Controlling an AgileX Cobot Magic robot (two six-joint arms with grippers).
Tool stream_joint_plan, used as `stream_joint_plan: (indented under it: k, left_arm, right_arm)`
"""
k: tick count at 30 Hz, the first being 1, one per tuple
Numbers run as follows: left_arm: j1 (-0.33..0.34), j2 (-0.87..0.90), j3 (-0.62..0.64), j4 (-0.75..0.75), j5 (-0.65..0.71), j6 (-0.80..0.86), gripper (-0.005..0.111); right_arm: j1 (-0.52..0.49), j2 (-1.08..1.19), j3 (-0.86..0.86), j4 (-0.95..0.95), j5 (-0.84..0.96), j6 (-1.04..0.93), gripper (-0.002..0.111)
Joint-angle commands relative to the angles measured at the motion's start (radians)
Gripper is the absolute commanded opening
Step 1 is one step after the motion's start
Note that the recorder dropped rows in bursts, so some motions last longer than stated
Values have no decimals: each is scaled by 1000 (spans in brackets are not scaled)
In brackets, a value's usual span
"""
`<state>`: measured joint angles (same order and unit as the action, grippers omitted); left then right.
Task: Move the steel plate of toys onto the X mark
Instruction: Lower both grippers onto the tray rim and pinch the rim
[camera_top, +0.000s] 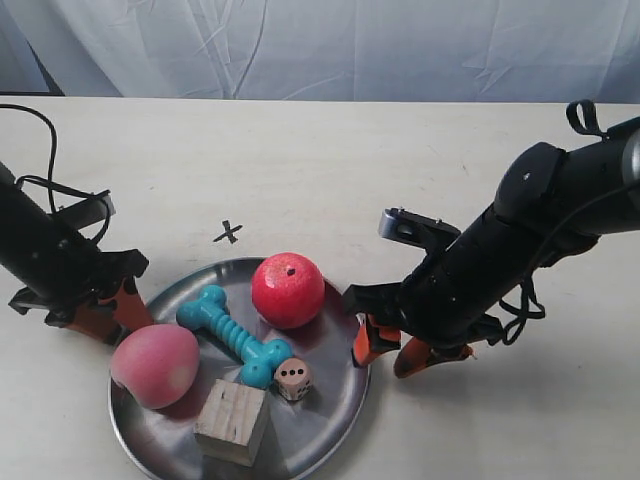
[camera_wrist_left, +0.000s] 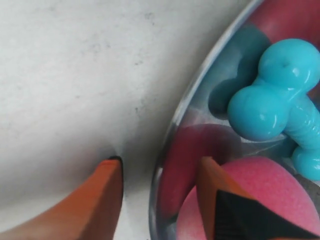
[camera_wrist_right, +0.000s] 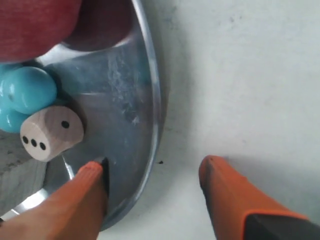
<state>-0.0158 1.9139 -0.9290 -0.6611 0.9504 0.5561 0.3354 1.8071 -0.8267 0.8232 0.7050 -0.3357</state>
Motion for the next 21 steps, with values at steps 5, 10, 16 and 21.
stream_joint_plan:
  k: [5, 10, 16, 21]
  left_arm:
    - [-6, 1, 2, -11, -14, 4, 46]
    - [-6, 1, 2, -11, -14, 4, 46]
    - [-6, 1, 2, -14, -14, 6, 46]
    - [-6, 1, 2, -14, -14, 6, 46]
  right_arm:
    - [56, 0, 4, 15, -70, -6, 55]
    - [75, 0, 4, 22, -92, 4, 55]
    - [75, 0, 4, 26, -114, 24, 55]
    - [75, 12, 4, 49, -114, 24, 55]
